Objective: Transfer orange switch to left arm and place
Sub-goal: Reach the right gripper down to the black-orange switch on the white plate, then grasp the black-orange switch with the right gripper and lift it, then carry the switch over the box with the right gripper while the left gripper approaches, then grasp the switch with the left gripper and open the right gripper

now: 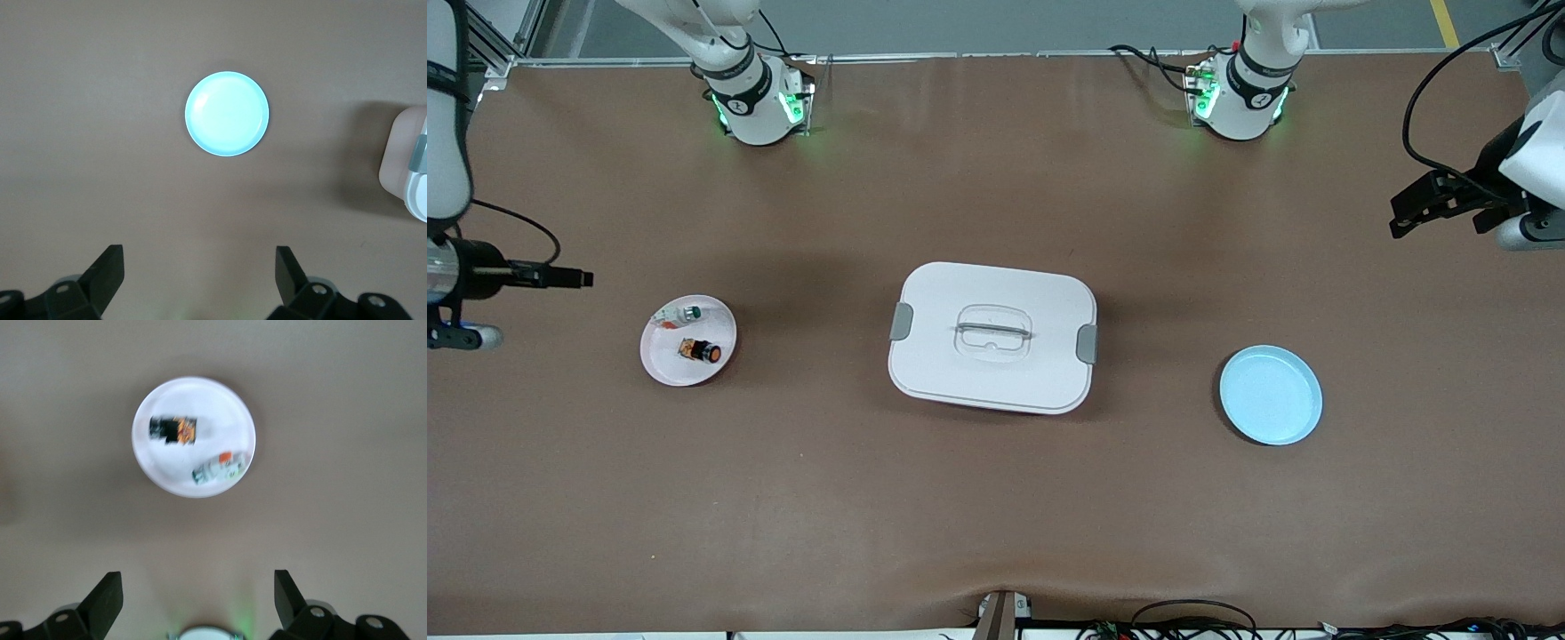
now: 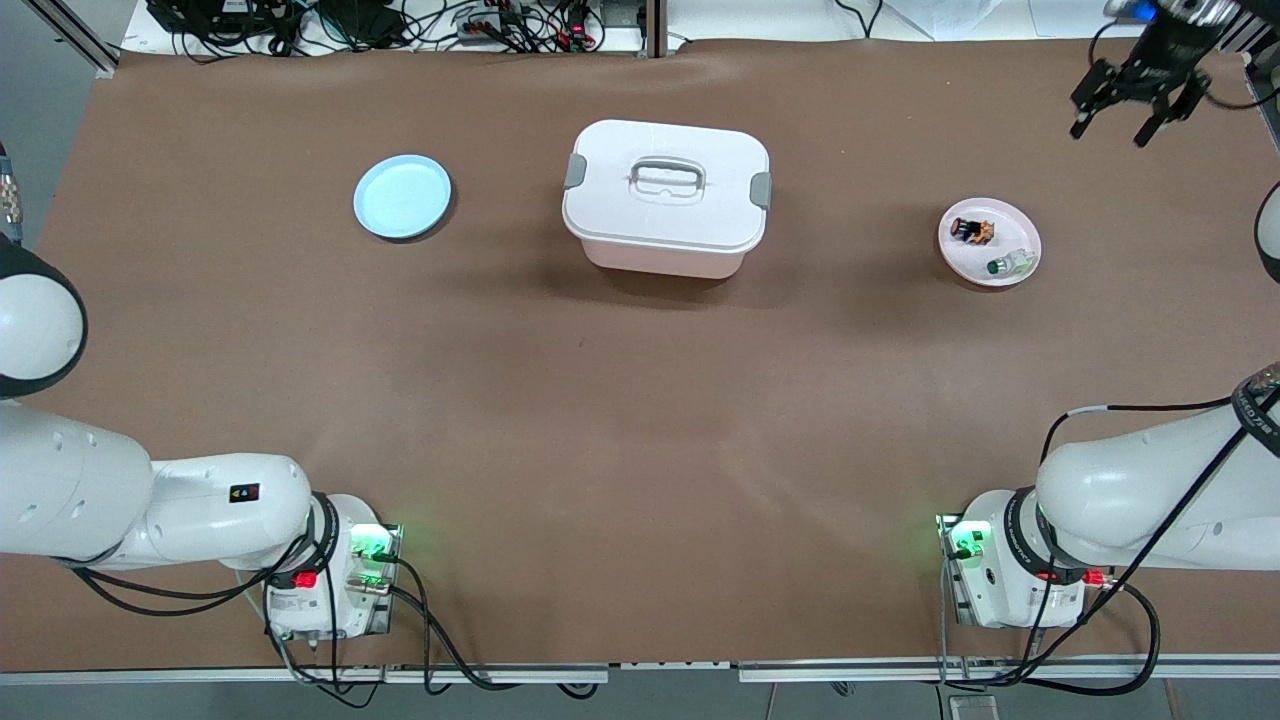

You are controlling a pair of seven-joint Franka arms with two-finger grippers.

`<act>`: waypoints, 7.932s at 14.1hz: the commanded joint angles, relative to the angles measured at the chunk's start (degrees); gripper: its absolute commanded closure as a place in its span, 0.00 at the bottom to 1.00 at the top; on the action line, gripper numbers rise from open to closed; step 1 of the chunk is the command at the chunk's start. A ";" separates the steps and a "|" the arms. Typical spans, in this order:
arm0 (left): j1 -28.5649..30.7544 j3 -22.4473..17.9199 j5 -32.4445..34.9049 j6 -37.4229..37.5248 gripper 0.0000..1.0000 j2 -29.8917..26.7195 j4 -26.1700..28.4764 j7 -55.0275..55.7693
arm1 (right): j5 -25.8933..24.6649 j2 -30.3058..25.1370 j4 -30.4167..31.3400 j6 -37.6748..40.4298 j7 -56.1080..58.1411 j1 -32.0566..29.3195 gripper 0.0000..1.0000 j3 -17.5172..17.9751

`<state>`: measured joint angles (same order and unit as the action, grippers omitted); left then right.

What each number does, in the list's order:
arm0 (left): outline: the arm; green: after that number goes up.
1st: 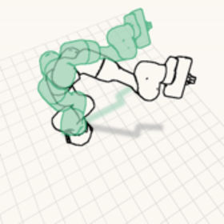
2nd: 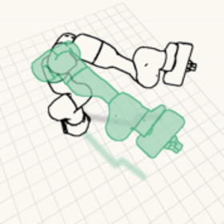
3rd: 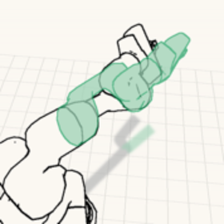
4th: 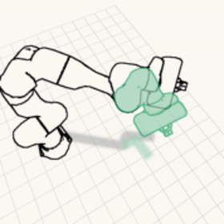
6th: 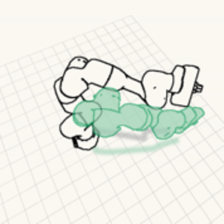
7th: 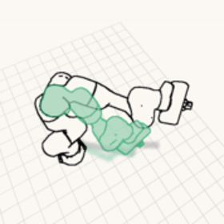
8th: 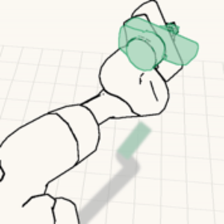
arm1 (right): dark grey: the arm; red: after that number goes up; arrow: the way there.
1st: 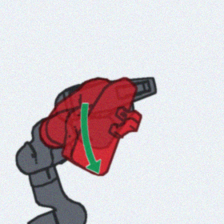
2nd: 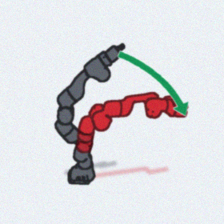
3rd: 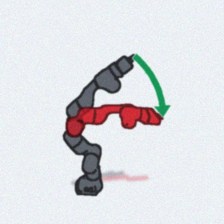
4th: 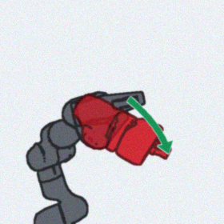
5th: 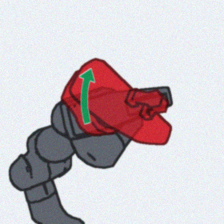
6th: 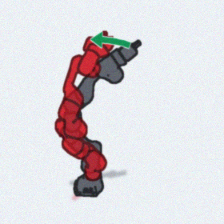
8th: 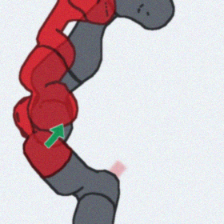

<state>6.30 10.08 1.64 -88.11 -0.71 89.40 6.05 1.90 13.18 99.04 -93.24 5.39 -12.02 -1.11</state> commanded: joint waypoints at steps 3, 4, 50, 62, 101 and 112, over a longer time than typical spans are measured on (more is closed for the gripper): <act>0.64 0.03 1.08 -0.75 0.00 0.27 0.07 -0.61 | 0.92 -2.37 11.60 -14.39 0.07 -1.87 0.00 1.02; 0.55 0.03 1.08 -0.75 0.00 0.36 0.07 -0.61 | 0.92 -2.37 13.44 -17.64 -0.11 -1.69 0.00 1.02; 0.99 0.03 1.00 -3.38 0.00 0.27 3.32 -0.61 | 19.09 1.06 12.41 -19.44 -37.42 17.80 1.00 1.63; 0.29 4.23 -9.45 -3.91 0.00 0.18 3.24 -0.78 | 32.29 9.66 -16.05 -20.40 -88.14 39.78 1.00 1.55; -14.39 14.88 -48.13 -47.07 0.94 19.52 9.21 -7.90 | 34.75 23.03 -34.88 -25.32 -115.07 47.44 1.00 1.46; -10.80 14.26 -35.94 -45.84 1.00 19.17 8.51 -8.43 | 34.32 22.41 -35.14 -17.88 -108.34 44.47 0.00 1.37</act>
<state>-6.06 24.25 -37.85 -134.36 18.90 98.15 -1.96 35.71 35.77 64.89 -115.28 -107.35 34.75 -0.13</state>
